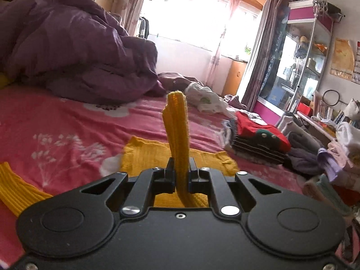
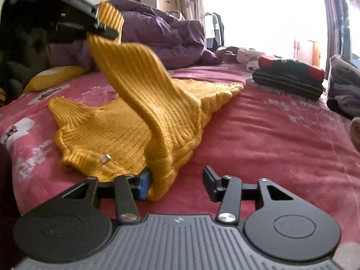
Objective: Fold clothes
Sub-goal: 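Lift the sleeve with the left tool and fold it across the body, release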
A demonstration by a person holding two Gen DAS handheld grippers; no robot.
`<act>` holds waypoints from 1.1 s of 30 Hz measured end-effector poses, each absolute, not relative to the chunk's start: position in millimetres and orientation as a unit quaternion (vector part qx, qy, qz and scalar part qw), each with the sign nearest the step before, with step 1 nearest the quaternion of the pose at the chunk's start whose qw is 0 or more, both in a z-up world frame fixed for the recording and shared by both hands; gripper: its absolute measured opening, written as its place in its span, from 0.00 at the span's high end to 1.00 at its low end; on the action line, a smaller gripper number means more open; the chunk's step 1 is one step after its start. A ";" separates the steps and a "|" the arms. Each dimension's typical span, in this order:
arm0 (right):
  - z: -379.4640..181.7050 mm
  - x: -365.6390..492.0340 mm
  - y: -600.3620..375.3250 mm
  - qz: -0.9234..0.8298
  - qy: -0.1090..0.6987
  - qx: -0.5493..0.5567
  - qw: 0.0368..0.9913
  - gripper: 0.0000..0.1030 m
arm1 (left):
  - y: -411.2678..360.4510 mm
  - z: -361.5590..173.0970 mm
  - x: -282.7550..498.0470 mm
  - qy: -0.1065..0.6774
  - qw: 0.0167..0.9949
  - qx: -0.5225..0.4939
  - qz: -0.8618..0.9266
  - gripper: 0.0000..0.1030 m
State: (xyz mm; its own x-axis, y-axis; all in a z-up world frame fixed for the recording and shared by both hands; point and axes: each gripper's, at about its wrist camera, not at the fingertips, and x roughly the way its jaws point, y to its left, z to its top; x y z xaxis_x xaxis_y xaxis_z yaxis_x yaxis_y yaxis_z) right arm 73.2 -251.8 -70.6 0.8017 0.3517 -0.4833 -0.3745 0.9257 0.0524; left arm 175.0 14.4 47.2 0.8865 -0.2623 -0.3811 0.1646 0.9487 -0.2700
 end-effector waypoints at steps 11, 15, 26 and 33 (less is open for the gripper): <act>-70.5 59.5 -218.6 0.249 0.222 -0.080 0.939 0.53 | 53.9 -0.2 179.4 0.224 0.956 -0.154 -0.114 0.92; -71.2 59.7 -208.8 0.258 0.221 -0.092 0.936 0.53 | 61.8 -1.9 185.7 0.219 0.957 -0.153 -0.114 0.92; -63.2 68.1 -200.3 0.253 0.194 -0.101 0.942 0.50 | 67.5 -15.0 192.7 0.231 0.960 -0.120 -0.105 0.92; -75.0 83.0 -187.0 0.281 0.247 -0.113 0.921 0.41 | 65.7 -30.9 200.5 0.266 0.956 -0.087 -0.085 0.92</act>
